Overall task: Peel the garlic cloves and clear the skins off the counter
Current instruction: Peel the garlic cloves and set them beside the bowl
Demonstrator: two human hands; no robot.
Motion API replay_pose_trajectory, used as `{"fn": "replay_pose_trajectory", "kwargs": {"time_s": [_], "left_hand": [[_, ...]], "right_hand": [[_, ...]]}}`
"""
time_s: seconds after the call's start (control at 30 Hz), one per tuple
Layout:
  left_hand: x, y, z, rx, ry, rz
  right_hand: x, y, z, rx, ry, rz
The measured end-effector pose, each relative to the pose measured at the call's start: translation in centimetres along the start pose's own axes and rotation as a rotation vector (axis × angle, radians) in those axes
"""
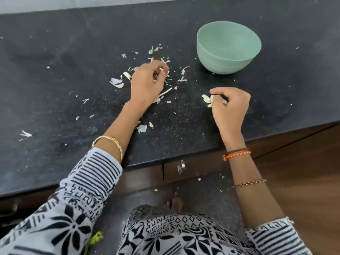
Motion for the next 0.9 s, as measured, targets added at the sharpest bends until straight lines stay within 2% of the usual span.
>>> {"fn": "replay_pose_trajectory", "kwargs": {"time_s": [0.3, 0.43, 0.47, 0.53, 0.63, 0.7, 0.77, 0.9], "left_hand": [[0.8, 0.3, 0.1, 0.018, -0.078, 0.019], [1.0, -0.3, 0.2, -0.083, -0.12, 0.049], [1.1, -0.6, 0.1, -0.129, -0.137, 0.044], [1.5, -1.0, 0.1, -0.187, -0.163, 0.03], [1.5, -1.0, 0.0, -0.185, -0.181, 0.012], [1.5, -1.0, 0.0, -0.192, -0.166, 0.016], [1.5, -1.2, -0.4, -0.214, -0.162, 0.029], [1.5, -2.2, -1.7, -0.248, -0.197, 0.003]], "right_hand": [[1.2, 0.2, 0.5, -0.003, -0.192, 0.104], [3.0, 1.3, 0.7, 0.003, -0.23, 0.117], [3.3, 1.9, 0.5, 0.046, -0.228, 0.107], [3.6, 3.9, -0.3, 0.242, -0.19, 0.088], [3.4, 8.1, -2.0, 0.598, -0.099, 0.112], [3.4, 10.6, -3.0, 0.732, -0.048, 0.187], [3.4, 12.5, -3.9, 0.783, -0.036, 0.252], [3.0, 14.0, -5.7, 0.699, -0.013, 0.314]]}}
Point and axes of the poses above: each hand's wrist, its own z-axis away from the middle knuckle, its own y-axis out of the palm, x = y × z, the point moved 5 cm from there along -z, towards the middle knuckle, and after that the axes turned 11 degrees about -z, right-handed, at the moved point
